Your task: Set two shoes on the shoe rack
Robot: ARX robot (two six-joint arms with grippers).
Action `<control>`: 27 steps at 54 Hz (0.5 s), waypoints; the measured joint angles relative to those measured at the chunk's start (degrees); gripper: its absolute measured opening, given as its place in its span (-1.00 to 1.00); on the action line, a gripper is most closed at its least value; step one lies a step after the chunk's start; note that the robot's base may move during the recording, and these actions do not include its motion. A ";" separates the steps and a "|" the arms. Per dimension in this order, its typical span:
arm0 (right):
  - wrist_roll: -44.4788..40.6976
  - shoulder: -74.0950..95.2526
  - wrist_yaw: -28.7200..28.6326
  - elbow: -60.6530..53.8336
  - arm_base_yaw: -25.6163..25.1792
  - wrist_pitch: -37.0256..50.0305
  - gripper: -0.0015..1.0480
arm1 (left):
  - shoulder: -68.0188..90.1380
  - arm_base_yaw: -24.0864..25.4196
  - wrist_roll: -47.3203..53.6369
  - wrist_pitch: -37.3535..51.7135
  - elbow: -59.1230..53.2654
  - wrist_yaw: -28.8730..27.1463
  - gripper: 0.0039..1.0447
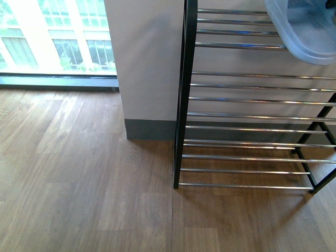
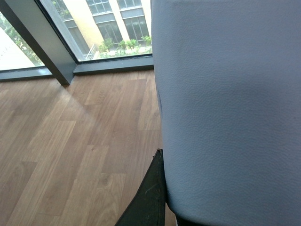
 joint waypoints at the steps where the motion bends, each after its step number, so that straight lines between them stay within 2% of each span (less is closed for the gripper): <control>1: -0.07 0.07 0.00 0.20 -0.07 -0.11 -0.97 | 0.00 0.00 0.00 0.00 0.00 0.00 -0.97; 10: -0.74 0.31 0.37 1.31 -0.42 -0.57 -0.97 | 0.00 0.00 0.00 0.00 0.00 0.00 -0.97; 12: -0.92 0.31 0.76 1.31 -0.42 -0.57 -0.90 | 0.00 0.00 0.00 0.00 0.00 0.00 -0.97; 23: -0.52 -0.98 -0.07 -0.85 -0.44 2.49 -0.16 | 0.00 0.00 0.00 0.00 0.00 0.00 -0.97; 27: -0.50 -2.69 -0.31 -2.75 -0.37 4.00 0.04 | 0.00 0.00 0.00 0.00 0.00 0.00 -0.97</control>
